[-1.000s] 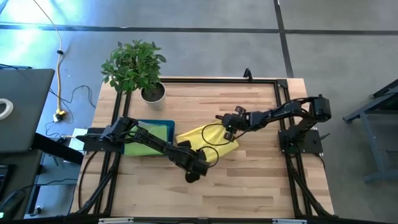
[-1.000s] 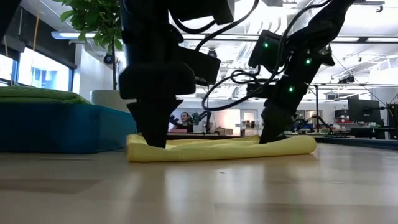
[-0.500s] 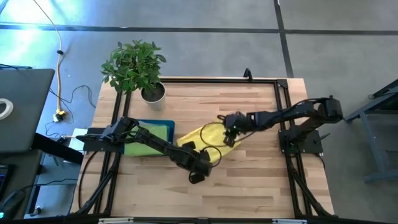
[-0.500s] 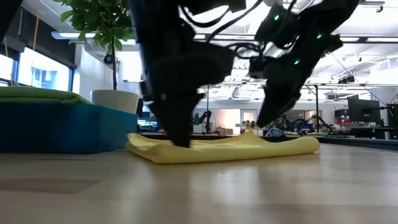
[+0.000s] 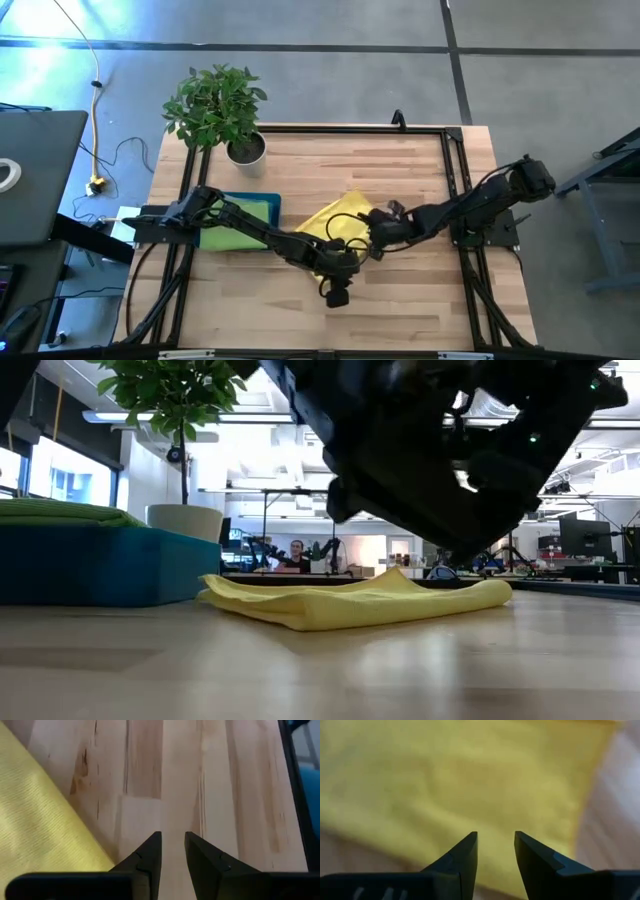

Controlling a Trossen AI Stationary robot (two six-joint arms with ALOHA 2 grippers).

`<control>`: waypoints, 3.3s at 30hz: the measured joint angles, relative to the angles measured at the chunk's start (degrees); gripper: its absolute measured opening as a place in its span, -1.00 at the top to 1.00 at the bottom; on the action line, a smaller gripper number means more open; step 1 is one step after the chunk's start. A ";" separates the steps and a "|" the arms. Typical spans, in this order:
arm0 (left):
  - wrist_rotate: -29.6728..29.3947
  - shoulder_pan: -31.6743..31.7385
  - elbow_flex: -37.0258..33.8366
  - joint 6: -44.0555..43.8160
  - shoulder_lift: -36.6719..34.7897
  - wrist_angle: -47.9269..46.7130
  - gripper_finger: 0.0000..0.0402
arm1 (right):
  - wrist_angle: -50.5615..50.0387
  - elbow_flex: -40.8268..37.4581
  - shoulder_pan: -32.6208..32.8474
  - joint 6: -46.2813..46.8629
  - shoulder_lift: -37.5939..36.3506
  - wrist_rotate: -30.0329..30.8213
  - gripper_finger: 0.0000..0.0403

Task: Fold microfiber towels
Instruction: Fold the yellow towel on the table

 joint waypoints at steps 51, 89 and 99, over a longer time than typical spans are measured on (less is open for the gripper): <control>-0.65 -6.91 3.58 -6.37 -2.58 -33.44 0.62 | 13.01 -0.04 17.65 -16.31 8.27 -0.11 0.40; -20.59 -9.83 3.54 6.27 -2.58 -28.77 0.62 | 27.08 -0.26 18.80 -2.24 12.86 -10.37 0.98; -14.30 -9.17 1.10 16.81 -2.18 -20.74 0.45 | 27.66 -0.14 20.81 6.32 9.11 -9.13 0.99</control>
